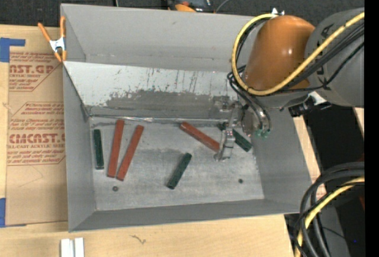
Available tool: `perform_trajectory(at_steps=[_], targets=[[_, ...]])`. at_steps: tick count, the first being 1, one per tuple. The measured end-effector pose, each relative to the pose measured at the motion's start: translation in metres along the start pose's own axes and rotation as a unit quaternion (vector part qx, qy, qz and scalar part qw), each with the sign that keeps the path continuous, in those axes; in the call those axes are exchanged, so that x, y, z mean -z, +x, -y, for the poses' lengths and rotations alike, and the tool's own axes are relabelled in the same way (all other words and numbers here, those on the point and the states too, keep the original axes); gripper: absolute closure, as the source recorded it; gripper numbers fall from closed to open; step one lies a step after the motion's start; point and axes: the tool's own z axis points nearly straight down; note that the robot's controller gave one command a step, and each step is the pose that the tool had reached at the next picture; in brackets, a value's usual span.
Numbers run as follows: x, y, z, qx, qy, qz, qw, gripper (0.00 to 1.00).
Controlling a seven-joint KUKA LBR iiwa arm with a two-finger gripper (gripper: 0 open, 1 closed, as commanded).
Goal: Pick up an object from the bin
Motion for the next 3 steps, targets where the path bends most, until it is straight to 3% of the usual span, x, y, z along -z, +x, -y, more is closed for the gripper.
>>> perform_trajectory(at_steps=[1, 2, 3], targets=[[-0.124, -0.007, 0.013, -0.073, 0.000, -0.0030, 0.9973, 0.00], [-0.132, -0.010, 0.048, -0.128, 0.000, -0.0016, 0.9918, 0.00], [-0.131, -0.011, 0.047, -0.127, 0.000, -0.0010, 0.9919, 1.00]])
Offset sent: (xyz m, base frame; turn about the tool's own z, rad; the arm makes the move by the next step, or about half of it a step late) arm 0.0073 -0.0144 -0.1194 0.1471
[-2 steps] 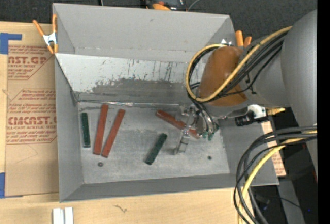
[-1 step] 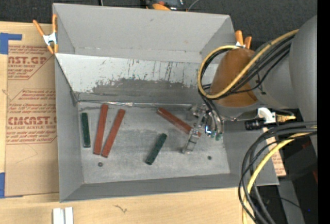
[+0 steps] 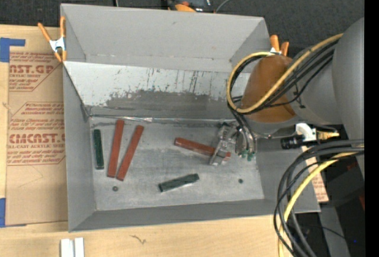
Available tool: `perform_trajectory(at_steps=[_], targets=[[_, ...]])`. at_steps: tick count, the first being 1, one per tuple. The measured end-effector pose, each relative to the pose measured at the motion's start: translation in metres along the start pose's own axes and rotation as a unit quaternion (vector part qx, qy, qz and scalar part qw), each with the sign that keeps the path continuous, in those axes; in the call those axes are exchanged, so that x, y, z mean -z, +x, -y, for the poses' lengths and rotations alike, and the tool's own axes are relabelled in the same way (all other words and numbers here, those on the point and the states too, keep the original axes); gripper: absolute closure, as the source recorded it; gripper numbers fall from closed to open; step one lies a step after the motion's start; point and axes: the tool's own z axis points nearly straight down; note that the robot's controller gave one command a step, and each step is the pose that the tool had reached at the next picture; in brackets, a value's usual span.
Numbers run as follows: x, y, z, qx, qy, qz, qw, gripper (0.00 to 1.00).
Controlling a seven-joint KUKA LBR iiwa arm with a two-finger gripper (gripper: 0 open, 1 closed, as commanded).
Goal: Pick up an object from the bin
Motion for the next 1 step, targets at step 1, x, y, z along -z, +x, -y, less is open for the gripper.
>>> perform_trajectory(at_steps=[1], targets=[[0.1306, -0.0025, -0.0057, 0.021, -0.001, 0.0041, 0.9998, 1.00]])
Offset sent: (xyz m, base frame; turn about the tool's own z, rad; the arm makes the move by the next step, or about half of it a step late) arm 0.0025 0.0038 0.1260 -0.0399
